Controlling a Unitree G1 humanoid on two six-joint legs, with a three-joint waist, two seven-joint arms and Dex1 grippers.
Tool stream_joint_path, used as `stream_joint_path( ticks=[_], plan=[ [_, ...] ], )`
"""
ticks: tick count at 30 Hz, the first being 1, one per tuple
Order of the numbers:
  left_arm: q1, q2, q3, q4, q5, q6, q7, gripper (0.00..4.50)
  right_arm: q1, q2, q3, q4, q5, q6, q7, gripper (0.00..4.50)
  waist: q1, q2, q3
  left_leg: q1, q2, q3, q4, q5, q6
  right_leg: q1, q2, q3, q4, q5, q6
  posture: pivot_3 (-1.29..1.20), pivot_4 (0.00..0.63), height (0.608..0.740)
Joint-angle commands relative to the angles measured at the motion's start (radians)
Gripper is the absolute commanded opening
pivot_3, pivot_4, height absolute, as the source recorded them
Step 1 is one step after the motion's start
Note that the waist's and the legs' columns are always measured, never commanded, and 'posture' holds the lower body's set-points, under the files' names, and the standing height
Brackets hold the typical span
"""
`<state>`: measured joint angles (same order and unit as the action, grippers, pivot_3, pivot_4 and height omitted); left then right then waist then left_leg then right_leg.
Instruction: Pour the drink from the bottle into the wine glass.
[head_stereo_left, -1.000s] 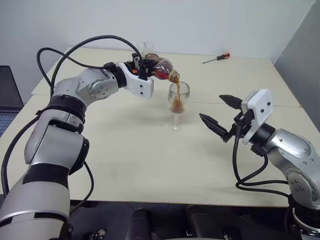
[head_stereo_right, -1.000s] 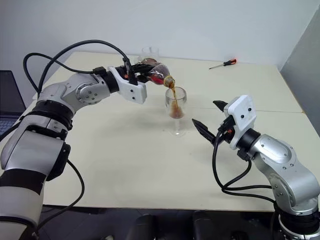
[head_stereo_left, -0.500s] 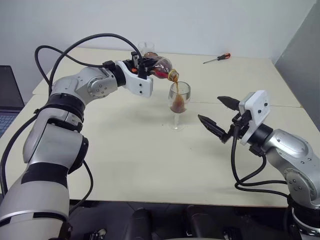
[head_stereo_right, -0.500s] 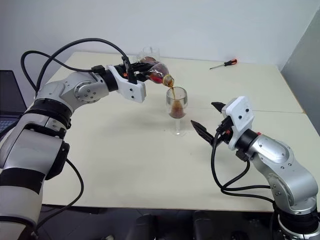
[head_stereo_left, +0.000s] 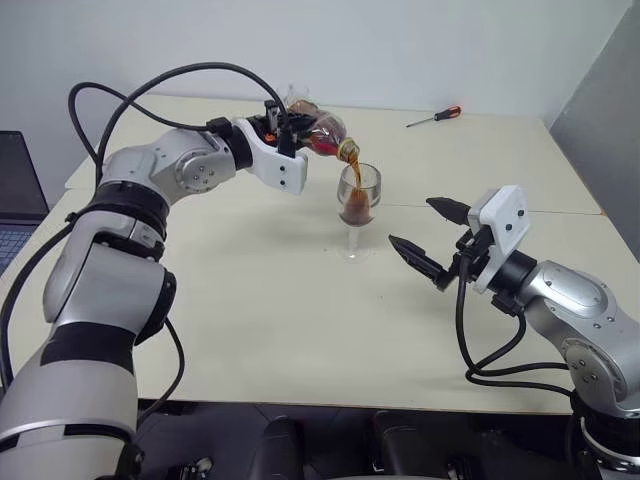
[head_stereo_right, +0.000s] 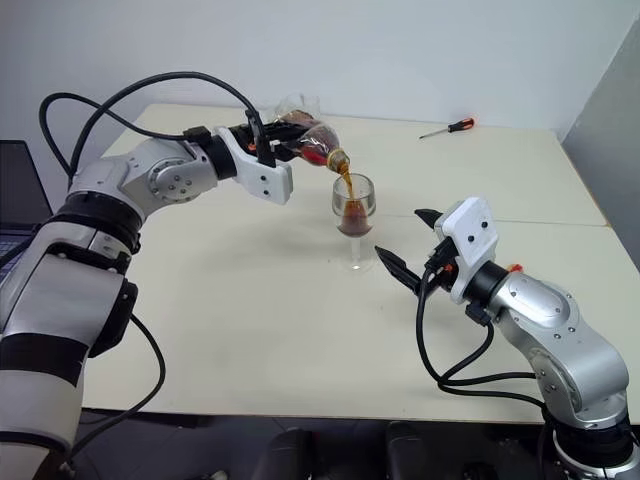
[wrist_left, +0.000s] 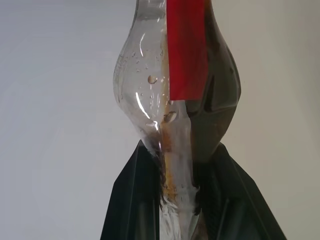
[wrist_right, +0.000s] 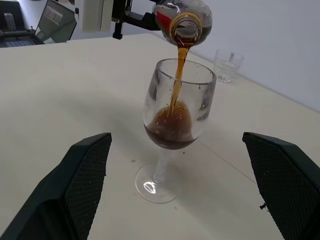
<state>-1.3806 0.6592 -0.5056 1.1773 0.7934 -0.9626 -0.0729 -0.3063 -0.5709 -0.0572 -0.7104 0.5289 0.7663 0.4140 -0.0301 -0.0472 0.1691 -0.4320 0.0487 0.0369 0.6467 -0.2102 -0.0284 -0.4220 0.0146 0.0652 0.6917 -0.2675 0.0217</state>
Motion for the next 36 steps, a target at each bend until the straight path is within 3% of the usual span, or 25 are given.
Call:
stream_joint_path(
  ticks=[1,36],
  plan=[
    [-0.047,0.015,0.005,-0.004,0.001,0.004,0.034,0.68,-0.015,0.0,-0.014,-0.013,-0.004,-0.033,0.007,4.5,0.0,0.0,0.0,0.0,0.0,0.0,0.0,0.0,0.0,0.0,0.0,0.0,0.0,0.0,0.0,0.0,0.15,0.74],
    [-0.072,0.029,-0.015,0.002,0.046,0.006,0.107,0.66,-0.013,-0.021,-0.031,0.03,-0.027,-0.078,0.049,4.5,0.0,0.0,0.0,0.0,0.0,-0.001,0.0,0.0,0.0,0.0,0.0,-0.001,0.001,0.0,0.0,0.0,0.15,0.74]
  ],
)
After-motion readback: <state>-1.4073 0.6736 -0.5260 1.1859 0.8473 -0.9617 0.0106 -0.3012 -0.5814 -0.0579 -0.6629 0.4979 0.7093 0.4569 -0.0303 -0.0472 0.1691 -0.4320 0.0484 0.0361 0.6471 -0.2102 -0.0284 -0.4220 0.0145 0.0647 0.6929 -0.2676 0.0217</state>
